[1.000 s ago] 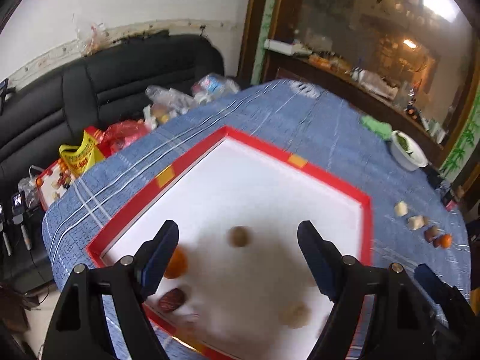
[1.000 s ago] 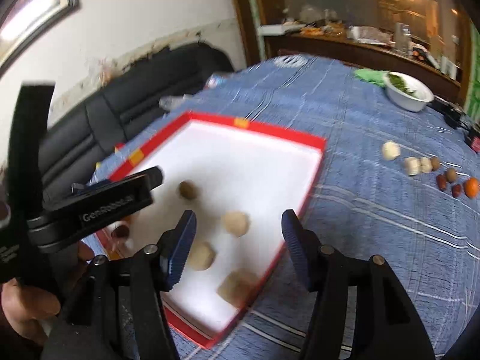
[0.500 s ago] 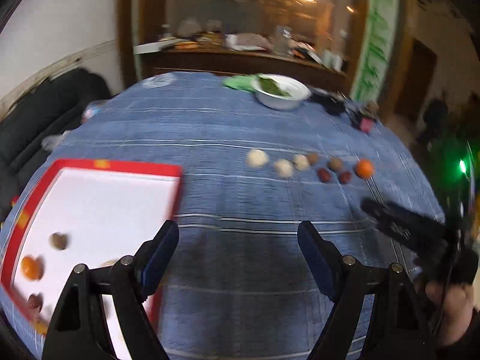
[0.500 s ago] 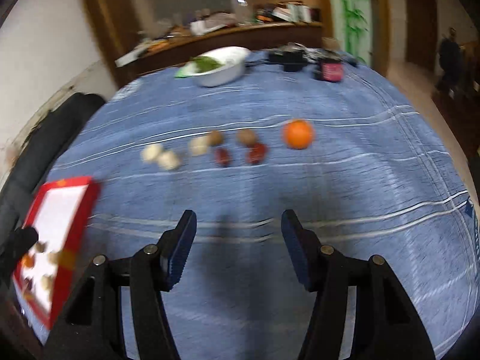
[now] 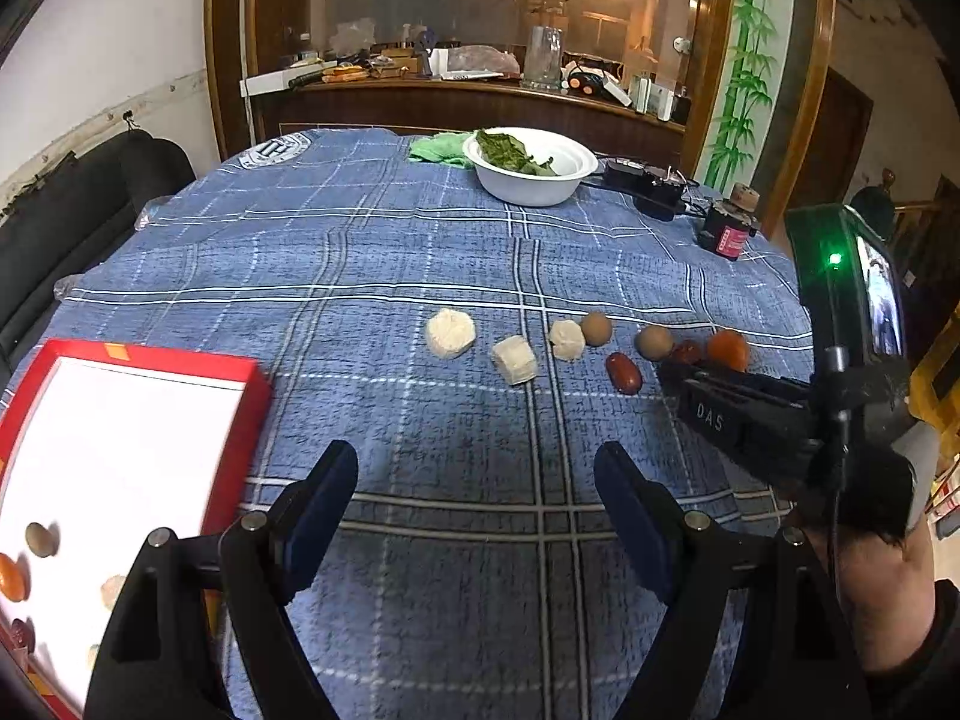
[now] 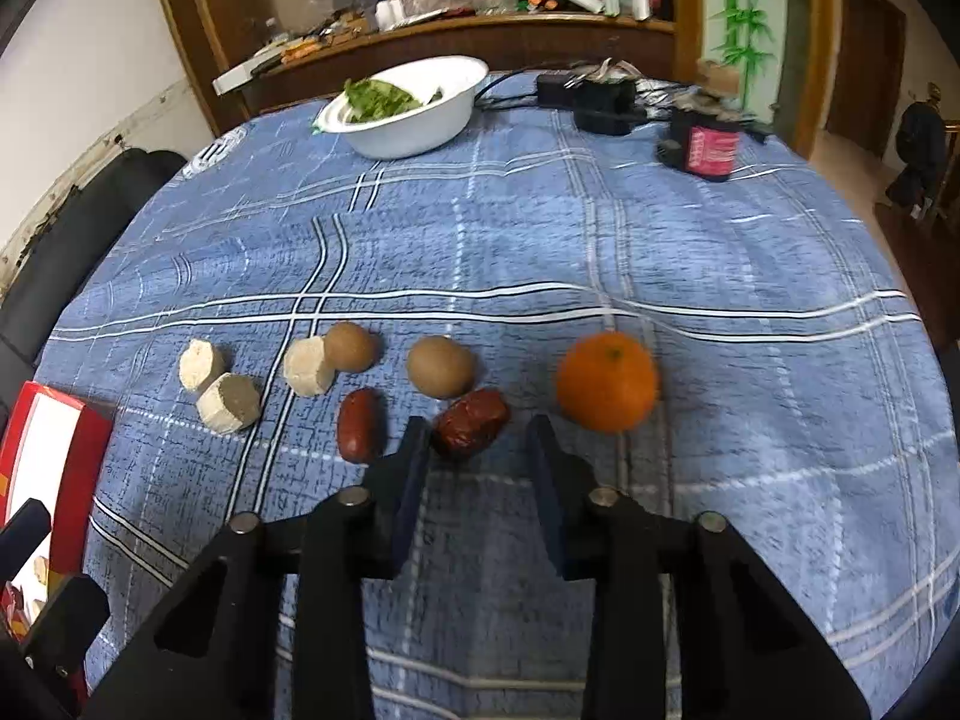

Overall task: Organize fruits
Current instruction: 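Grasp a red date with the right tool while the left tool grasps a beige cube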

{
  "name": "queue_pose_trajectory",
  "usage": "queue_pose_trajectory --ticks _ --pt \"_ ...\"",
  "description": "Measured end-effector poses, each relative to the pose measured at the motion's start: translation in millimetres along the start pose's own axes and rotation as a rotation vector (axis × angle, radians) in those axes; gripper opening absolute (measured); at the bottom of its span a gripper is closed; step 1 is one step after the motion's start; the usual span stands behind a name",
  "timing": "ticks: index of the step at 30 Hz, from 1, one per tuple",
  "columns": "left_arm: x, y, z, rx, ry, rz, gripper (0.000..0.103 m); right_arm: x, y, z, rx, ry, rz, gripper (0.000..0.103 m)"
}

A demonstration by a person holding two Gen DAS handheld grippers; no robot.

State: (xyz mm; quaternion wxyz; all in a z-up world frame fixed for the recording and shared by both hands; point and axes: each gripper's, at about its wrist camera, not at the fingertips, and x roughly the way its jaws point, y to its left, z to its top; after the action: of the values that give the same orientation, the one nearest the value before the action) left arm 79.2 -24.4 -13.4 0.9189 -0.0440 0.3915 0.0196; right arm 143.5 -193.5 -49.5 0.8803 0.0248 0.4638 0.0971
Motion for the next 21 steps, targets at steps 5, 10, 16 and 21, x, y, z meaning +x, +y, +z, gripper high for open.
queue_pose_trajectory --ticks 5,10,16,21 --pt "15 -1 3 -0.004 -0.002 0.031 0.081 2 -2 1 -0.026 0.007 -0.003 0.019" --pt "41 5 14 -0.054 0.048 0.019 0.067 -7 -15 -9 0.009 -0.015 0.028 0.018" --pt "61 -7 25 -0.075 0.059 0.009 0.067 -7 -19 -8 0.035 -0.022 0.065 0.018" --pt "81 -13 34 -0.083 0.083 0.024 0.038 -7 -20 -8 0.042 -0.023 0.08 0.019"
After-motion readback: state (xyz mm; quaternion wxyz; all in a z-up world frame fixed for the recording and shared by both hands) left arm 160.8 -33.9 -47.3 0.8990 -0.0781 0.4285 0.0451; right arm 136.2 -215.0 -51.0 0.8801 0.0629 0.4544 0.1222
